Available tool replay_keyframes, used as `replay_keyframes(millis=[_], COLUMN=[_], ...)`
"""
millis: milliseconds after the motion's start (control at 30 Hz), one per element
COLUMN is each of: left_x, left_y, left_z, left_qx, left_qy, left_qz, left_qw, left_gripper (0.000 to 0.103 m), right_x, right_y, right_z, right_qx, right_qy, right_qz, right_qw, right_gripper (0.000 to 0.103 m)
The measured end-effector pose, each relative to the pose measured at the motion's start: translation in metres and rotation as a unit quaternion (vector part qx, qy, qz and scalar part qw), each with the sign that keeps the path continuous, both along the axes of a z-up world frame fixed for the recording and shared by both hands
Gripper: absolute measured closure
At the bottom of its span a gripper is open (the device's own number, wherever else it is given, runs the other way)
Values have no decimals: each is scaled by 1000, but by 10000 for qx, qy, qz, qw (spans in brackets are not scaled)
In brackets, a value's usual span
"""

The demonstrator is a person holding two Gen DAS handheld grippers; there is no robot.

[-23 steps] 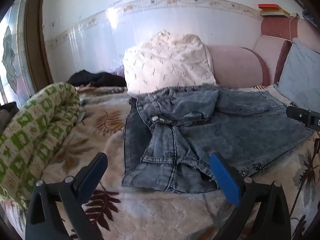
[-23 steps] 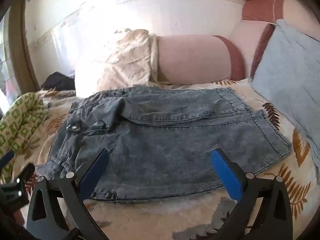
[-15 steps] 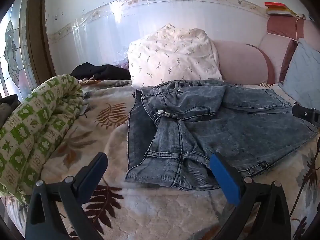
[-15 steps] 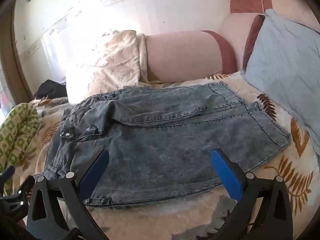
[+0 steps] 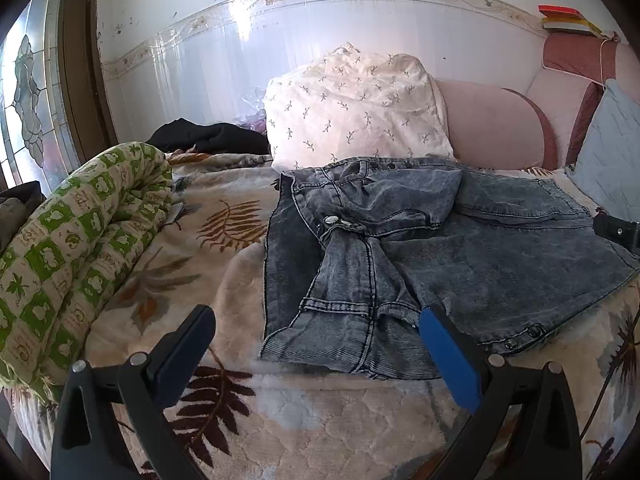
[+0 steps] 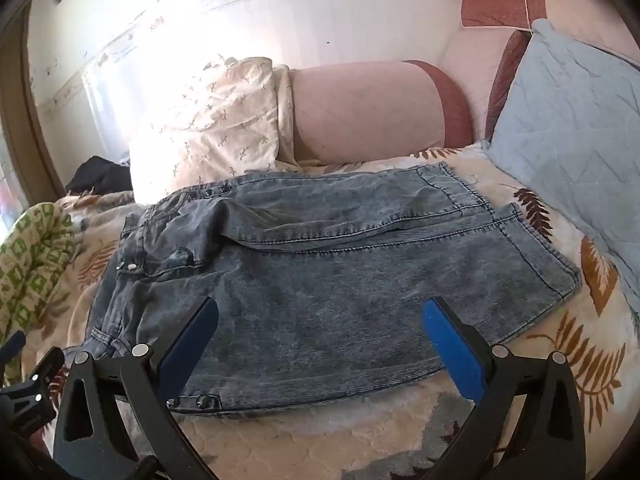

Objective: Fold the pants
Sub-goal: 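Move both grippers toward the grey denim jeans lying on the bed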

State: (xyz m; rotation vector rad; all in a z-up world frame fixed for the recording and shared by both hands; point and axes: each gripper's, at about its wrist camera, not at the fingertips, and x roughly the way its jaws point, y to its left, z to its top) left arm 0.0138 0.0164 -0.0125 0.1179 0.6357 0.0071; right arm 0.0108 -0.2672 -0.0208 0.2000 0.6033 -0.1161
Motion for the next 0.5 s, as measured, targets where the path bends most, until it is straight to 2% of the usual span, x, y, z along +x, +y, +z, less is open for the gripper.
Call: replay_keyframes(millis=[500], left_x=[1], left_y=[-1], left_z=[-1], left_qx=[85], left_qy=[-22], left_qz=[46], left_qw=[10000], left_gripper=[0], right_x=[1], right_y=[-1], right_z=[-1], right_qx=[44], right_qy=[12], right_qz=[-7], right_qw=[10000], right_gripper=[0])
